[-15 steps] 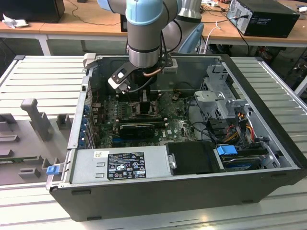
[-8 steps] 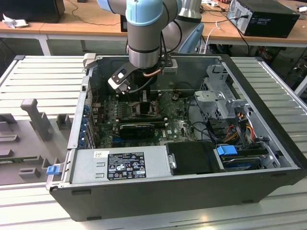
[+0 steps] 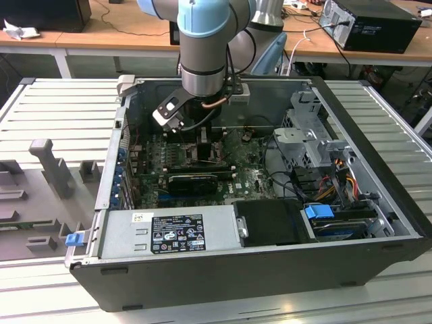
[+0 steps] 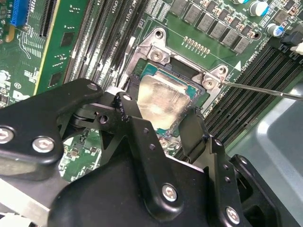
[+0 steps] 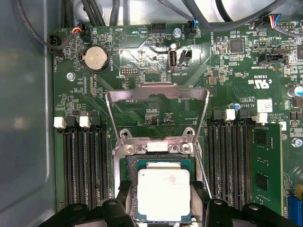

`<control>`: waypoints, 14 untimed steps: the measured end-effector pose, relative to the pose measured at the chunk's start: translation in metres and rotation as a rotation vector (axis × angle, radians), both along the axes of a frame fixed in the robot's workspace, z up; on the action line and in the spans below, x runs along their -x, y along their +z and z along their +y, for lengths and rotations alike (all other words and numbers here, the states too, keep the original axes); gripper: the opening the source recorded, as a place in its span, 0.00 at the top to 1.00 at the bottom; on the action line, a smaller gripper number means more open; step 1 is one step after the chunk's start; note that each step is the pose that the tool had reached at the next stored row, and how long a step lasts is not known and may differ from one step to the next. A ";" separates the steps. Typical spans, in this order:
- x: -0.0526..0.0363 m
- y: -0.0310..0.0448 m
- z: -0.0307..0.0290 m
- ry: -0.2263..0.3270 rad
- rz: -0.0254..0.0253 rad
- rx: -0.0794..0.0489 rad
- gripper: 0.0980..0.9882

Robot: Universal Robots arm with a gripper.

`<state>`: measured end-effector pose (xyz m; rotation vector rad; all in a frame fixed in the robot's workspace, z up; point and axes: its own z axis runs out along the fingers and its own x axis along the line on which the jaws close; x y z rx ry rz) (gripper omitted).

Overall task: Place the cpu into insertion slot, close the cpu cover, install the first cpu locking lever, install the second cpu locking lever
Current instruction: 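Place the cpu into insertion slot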

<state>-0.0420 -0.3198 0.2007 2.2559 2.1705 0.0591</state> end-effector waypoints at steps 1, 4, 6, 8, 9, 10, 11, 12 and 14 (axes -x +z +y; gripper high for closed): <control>-0.0001 -0.0001 0.0003 0.000 0.0000 -0.001 0.43; -0.0009 -0.0006 0.0016 0.000 0.0000 -0.003 0.43; -0.0011 -0.0007 0.0017 0.000 0.0000 -0.003 0.43; -0.0012 -0.0008 0.0017 0.000 0.0000 -0.003 0.43; -0.0013 -0.0008 0.0016 0.000 -0.0001 -0.003 0.43; -0.0012 -0.0007 0.0015 0.000 0.0002 -0.003 0.45; -0.0013 -0.0002 0.0014 0.000 -0.0001 -0.003 0.52; -0.0013 0.0007 0.0015 0.000 -0.0002 -0.003 0.52; -0.0014 0.0007 0.0014 0.020 -0.0001 -0.003 0.52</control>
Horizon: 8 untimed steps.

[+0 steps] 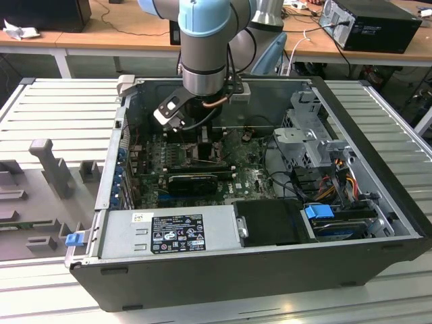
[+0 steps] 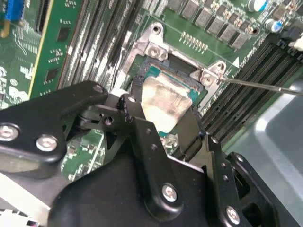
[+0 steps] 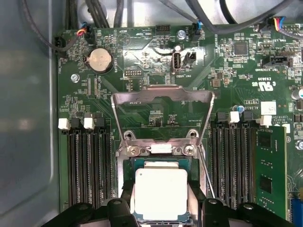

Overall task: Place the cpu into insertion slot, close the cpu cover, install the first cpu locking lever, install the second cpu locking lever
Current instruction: 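Place the cpu into insertion slot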

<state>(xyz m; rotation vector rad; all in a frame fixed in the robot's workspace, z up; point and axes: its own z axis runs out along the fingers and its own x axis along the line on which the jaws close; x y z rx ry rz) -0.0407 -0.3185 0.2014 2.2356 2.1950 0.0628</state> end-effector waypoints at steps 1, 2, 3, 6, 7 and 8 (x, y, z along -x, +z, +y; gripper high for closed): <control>0.0001 0.0000 -0.0001 0.011 0.0000 0.000 0.52; 0.0003 0.0001 -0.0002 0.019 0.0001 0.000 0.52; 0.0010 0.0001 -0.0005 0.023 0.0001 0.000 0.52; 0.0026 -0.0003 -0.0012 0.025 0.0000 0.000 0.52; 0.0026 -0.0006 -0.0012 0.025 0.0000 0.000 0.52; 0.0027 -0.0008 -0.0012 0.025 0.0001 0.000 0.52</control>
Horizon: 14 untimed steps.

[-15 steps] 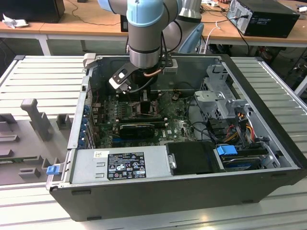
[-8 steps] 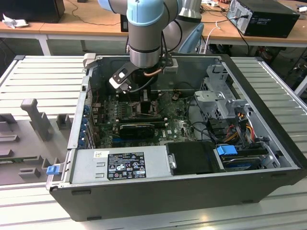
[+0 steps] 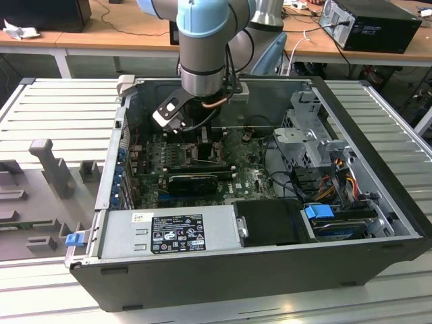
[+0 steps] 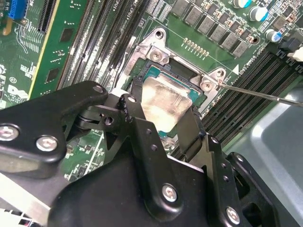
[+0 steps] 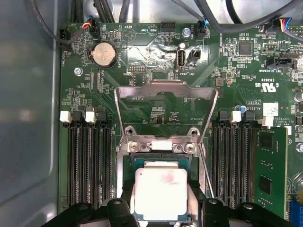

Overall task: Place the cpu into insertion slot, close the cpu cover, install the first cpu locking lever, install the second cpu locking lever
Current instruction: 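Place the cpu into insertion slot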

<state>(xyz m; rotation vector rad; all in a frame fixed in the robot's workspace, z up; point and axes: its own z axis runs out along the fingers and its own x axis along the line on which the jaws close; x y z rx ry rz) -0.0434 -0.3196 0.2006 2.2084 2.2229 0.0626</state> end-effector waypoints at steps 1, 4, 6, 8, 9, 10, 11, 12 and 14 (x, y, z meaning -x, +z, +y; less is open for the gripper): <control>0.0001 -0.0001 0.0000 -0.001 0.0002 0.000 0.52; -0.0009 -0.0006 0.0000 -0.011 0.0000 0.000 0.52; -0.0011 -0.0006 0.0000 -0.014 0.0000 0.000 0.52; -0.0011 -0.0006 0.0000 -0.014 0.0001 0.000 0.52; -0.0012 -0.0006 0.0000 -0.014 0.0000 0.000 0.52; -0.0012 -0.0005 0.0000 -0.014 0.0000 0.000 0.44; -0.0011 0.0014 0.0000 -0.014 0.0000 -0.001 0.36; -0.0012 0.0046 0.0000 -0.014 0.0000 -0.001 0.36; -0.0012 0.0121 0.0000 -0.014 0.0001 -0.001 0.38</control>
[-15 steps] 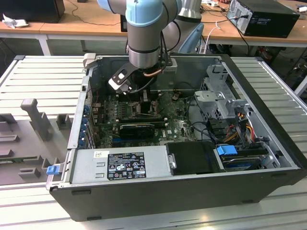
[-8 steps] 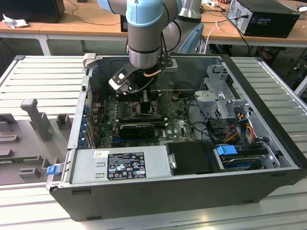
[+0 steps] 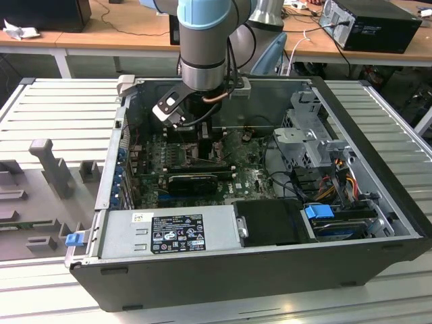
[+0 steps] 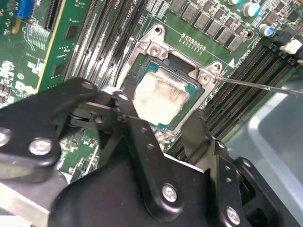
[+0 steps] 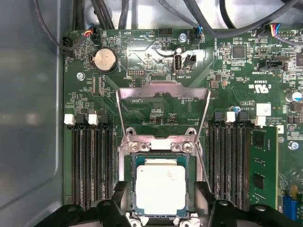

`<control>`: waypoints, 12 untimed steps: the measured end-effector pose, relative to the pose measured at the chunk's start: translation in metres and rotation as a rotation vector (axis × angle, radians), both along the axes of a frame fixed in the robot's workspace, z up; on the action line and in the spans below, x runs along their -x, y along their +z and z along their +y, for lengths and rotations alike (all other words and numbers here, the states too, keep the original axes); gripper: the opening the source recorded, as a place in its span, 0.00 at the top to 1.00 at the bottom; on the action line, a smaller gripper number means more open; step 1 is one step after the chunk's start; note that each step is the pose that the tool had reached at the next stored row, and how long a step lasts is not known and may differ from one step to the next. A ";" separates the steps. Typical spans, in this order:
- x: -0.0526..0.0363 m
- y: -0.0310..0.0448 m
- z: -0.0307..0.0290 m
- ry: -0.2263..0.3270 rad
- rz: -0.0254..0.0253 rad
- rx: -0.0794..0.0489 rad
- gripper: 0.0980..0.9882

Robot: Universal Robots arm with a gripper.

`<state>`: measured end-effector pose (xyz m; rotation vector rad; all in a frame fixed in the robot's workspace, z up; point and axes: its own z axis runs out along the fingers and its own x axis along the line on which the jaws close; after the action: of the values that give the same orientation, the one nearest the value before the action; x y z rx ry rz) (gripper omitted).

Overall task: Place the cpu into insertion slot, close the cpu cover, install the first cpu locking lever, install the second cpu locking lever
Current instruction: 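Place the cpu into insertion slot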

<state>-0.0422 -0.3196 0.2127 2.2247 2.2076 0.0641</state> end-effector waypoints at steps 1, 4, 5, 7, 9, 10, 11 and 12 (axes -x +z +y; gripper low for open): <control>0.0000 0.0015 0.0000 0.000 0.0000 0.000 0.52; 0.0000 0.0044 0.0000 0.000 -0.0001 0.000 0.66; 0.0000 0.0045 0.0000 0.000 -0.0001 0.000 0.66; 0.0000 0.0054 0.0000 0.000 0.0001 0.000 0.86; 0.0000 0.0070 0.0000 0.000 0.0000 0.000 0.99; 0.0000 0.0079 0.0000 0.000 0.0000 0.000 0.99; 0.0000 0.0085 0.0000 0.000 0.0000 0.000 0.99; 0.0000 0.0091 0.0000 0.000 -0.0001 0.000 0.99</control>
<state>-0.0422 -0.3196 0.2217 2.2248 2.2074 0.0642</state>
